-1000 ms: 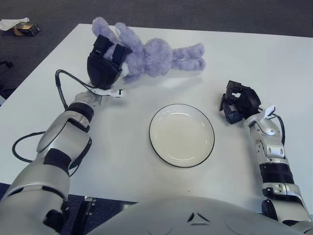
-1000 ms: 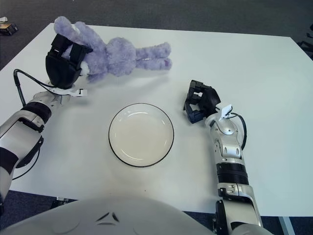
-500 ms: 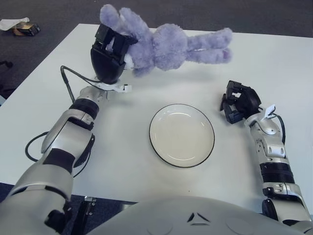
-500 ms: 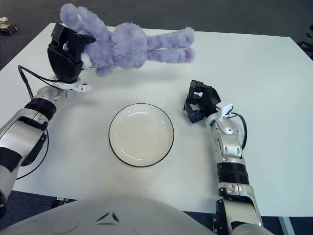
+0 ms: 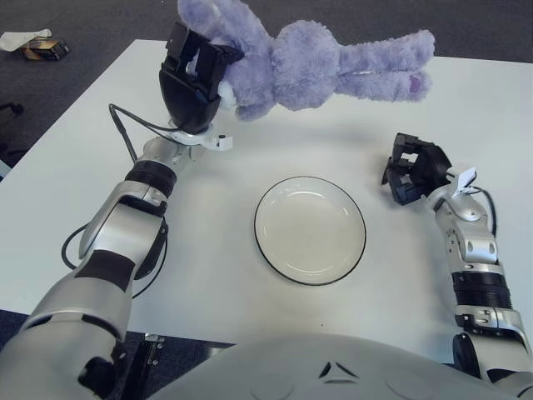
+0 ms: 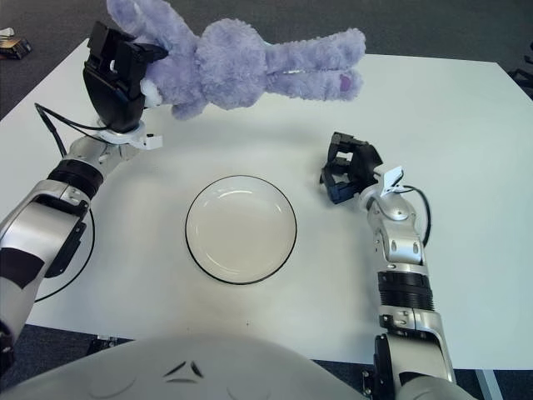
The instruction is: Put the doll into the plate.
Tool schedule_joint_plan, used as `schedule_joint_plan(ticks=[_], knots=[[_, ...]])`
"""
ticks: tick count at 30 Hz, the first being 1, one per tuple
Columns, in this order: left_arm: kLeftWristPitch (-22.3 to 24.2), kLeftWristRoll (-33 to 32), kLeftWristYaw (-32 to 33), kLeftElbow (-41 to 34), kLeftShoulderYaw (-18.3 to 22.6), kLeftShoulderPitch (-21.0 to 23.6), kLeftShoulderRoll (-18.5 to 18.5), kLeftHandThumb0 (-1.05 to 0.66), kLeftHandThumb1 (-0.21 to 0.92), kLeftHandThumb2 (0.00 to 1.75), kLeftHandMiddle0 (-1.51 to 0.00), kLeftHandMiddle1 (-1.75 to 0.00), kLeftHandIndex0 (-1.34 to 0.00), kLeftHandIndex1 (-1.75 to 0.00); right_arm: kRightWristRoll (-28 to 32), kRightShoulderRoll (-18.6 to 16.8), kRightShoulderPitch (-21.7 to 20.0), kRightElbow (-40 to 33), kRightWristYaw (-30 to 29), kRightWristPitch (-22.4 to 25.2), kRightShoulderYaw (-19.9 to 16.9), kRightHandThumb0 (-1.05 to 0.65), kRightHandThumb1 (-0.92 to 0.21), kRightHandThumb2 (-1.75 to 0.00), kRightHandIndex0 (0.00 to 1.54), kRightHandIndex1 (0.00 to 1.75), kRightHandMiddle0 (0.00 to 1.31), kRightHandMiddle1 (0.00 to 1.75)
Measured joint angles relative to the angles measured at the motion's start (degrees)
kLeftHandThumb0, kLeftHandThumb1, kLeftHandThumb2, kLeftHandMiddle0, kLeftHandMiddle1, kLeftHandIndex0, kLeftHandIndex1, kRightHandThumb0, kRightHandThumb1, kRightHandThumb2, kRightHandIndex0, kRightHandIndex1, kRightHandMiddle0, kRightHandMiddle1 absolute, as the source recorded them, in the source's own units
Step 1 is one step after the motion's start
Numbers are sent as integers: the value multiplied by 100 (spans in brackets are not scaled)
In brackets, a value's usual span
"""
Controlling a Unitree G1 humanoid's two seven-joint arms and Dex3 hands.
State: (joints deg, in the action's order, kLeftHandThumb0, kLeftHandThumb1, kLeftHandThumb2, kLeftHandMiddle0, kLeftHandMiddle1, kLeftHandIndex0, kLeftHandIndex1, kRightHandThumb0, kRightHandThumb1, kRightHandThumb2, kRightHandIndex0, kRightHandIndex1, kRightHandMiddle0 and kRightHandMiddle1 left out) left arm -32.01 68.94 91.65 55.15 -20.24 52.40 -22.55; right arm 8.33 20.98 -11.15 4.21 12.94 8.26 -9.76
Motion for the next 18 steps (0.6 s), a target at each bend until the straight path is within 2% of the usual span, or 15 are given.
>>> schedule_joint_plan(ticks=[6,10,14,18], knots=[[339,404,19,-7,-73,206,32,0,4,160,-86,-164,-59,-175,-592,45,-336,-297,-621,14,3,0,-13,-145,87,148,53,175],[483,774,38,100,-403,432,50,0,8,157,-83,-164,-56,-175,-1126,59,-646,-642,-1007,-145,72,0,-24,-133,79,150,43,175],[516,1043,36,229,-709,598,49,0,9,155,-82,-164,-55,-175,-1445,87,-855,-1012,-1128,-434,170,0,-29,-128,76,150,39,175],[601,1134,39,356,-894,646,48,0,10,153,-82,-163,-54,-175,-1599,93,-913,-1209,-1118,-485,270,0,-32,-125,74,151,37,175]])
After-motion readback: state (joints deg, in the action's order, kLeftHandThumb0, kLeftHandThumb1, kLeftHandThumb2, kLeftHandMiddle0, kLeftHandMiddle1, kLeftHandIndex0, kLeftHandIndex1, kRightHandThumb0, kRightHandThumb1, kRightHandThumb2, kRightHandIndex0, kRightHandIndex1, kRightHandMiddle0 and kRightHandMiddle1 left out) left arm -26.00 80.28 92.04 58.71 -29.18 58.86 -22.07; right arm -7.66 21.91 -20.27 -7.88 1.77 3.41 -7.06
